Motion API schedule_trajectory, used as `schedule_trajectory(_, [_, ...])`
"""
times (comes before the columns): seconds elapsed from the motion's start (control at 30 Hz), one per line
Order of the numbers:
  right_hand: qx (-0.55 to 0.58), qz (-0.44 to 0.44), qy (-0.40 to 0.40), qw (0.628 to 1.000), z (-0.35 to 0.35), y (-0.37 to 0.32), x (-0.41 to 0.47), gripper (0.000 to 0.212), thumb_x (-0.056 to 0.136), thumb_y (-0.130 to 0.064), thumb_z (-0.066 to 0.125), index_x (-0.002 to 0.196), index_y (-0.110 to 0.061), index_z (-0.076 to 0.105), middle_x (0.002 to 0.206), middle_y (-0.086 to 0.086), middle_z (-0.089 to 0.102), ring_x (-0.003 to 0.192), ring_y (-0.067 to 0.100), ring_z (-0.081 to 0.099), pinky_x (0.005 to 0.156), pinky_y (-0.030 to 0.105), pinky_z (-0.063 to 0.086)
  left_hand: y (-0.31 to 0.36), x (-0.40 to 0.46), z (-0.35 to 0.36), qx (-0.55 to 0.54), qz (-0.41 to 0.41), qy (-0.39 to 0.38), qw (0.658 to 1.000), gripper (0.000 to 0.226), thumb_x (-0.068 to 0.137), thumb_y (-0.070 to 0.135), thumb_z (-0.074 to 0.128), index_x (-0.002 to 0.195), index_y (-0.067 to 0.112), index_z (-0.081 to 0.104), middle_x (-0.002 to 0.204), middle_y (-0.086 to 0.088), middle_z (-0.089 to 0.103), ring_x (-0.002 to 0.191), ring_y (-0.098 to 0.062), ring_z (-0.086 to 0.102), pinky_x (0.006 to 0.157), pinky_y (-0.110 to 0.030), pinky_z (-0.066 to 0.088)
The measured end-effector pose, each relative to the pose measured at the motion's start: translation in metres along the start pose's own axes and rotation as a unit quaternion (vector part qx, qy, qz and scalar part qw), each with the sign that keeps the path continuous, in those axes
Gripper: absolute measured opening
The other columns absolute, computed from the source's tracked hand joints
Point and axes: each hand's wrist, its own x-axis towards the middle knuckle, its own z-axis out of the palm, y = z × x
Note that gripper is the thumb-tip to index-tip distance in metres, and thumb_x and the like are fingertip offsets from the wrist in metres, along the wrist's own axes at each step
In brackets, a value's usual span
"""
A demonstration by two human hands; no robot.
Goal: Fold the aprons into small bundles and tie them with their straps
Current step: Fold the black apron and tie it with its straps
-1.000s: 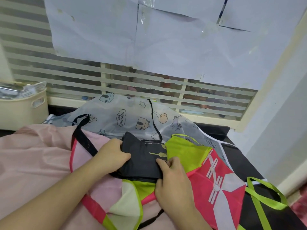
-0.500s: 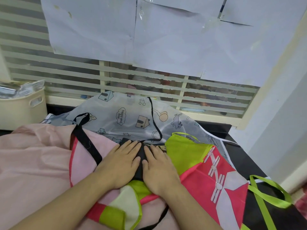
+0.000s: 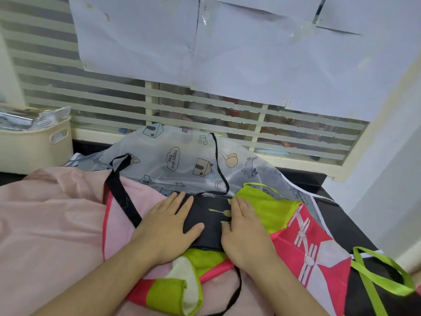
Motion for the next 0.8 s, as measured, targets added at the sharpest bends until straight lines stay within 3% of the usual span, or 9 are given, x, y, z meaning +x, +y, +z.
schedule_trajectory(0.1, [0.026,-0.066,0.101,0.992,-0.013,-0.024,0.011,0.065,0.100,-0.027,0.036,0.162,-0.011,0.028,0.170,0.004,0.025,0.158,0.020,0.015,0.129,0.029,0.007,0.000,-0.001,0.001,-0.008,0.002,0.011,1.000,0.079,0.102,0.071,0.018,0.167,0.031,-0.002,0.174,0.007,-0.008,0.160,-0.011,-0.010,0.129,-0.032,-0.003])
schedule_trajectory(0.17, [0.031,-0.099,0.083,0.991,-0.003,-0.033,0.010,0.062,0.102,-0.029,0.035,0.162,-0.014,0.031,0.169,0.002,0.027,0.158,0.019,0.018,0.130,0.035,0.014,0.000,-0.002,0.001,-0.014,0.004,0.017,1.000,0.076,0.102,0.069,0.012,0.167,0.031,-0.001,0.174,0.008,-0.007,0.160,-0.010,-0.010,0.129,-0.031,-0.003])
schedule_trajectory(0.27, [-0.011,-0.070,-0.008,0.997,0.025,-0.025,0.000,0.077,0.093,-0.054,0.005,0.165,-0.031,0.019,0.173,-0.009,0.015,0.160,0.015,0.010,0.129,0.042,0.013,-0.001,-0.002,0.002,-0.008,0.007,0.018,1.000,0.088,0.088,0.068,-0.007,0.167,0.029,0.001,0.175,0.006,-0.004,0.160,-0.011,-0.008,0.130,-0.031,-0.002])
schedule_trajectory(0.33, [-0.025,-0.036,-0.037,0.998,0.031,-0.016,-0.001,0.088,0.083,-0.061,-0.009,0.166,-0.036,0.007,0.174,-0.012,0.005,0.160,0.011,-0.001,0.130,0.039,0.004,-0.002,-0.001,0.004,-0.004,0.002,0.020,1.000,0.079,0.096,0.064,0.001,0.167,0.029,0.001,0.175,0.006,-0.005,0.160,-0.011,-0.008,0.130,-0.032,-0.002])
schedule_trajectory(0.43, [-0.025,-0.026,-0.036,0.999,0.028,-0.010,-0.003,0.093,0.079,-0.063,-0.013,0.166,-0.034,0.004,0.174,-0.011,-0.001,0.160,0.010,-0.006,0.130,0.037,0.000,0.000,-0.002,0.002,-0.002,0.000,0.017,1.000,0.071,0.106,0.061,0.017,0.167,0.030,0.000,0.175,0.006,-0.006,0.160,-0.011,-0.010,0.130,-0.033,-0.002])
schedule_trajectory(0.8, [-0.036,0.008,-0.049,0.998,0.020,0.018,-0.015,0.094,0.080,-0.063,-0.017,0.167,-0.029,0.000,0.173,-0.014,-0.003,0.160,0.009,-0.003,0.130,0.037,0.003,0.002,-0.002,-0.003,-0.008,-0.009,-0.039,0.999,0.118,0.073,0.101,0.019,0.166,0.033,-0.004,0.174,0.008,-0.011,0.160,-0.012,-0.013,0.131,-0.039,0.002])
